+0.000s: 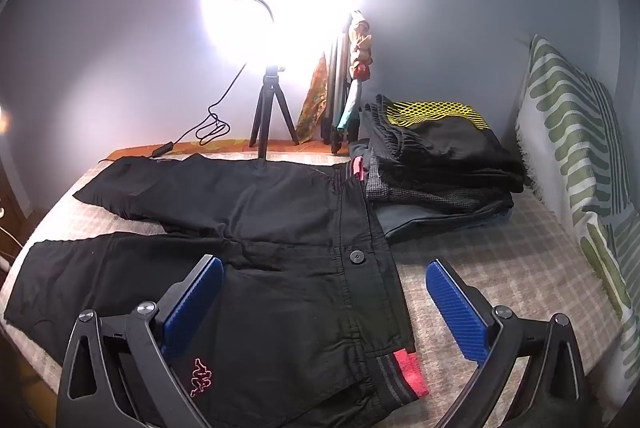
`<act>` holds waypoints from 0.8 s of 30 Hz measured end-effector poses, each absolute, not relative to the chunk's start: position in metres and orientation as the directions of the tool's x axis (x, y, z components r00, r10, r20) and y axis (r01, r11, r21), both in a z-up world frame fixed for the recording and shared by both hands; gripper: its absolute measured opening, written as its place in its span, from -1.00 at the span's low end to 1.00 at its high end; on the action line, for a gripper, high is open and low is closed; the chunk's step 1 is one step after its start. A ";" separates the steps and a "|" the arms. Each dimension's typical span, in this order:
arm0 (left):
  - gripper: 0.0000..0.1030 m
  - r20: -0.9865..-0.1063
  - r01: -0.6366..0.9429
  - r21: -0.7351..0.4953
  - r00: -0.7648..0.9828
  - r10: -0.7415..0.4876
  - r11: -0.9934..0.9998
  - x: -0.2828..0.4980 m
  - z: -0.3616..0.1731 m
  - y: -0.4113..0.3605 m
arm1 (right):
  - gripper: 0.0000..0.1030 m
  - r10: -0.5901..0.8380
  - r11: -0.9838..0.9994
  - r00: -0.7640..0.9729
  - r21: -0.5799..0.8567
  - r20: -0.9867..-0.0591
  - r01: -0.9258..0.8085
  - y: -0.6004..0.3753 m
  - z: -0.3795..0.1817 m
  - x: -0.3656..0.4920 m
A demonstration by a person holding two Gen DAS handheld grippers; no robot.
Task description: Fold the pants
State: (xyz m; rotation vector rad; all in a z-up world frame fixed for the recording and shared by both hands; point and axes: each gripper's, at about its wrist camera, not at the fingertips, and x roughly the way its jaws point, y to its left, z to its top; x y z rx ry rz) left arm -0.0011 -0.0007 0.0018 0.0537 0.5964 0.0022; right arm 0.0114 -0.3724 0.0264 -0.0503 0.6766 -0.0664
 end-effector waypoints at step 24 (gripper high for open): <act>0.99 -0.553 0.010 0.057 0.833 0.024 0.998 -0.002 0.000 0.001 | 1.00 -0.063 0.998 0.778 -0.060 -0.625 0.033 -0.373 0.025 0.011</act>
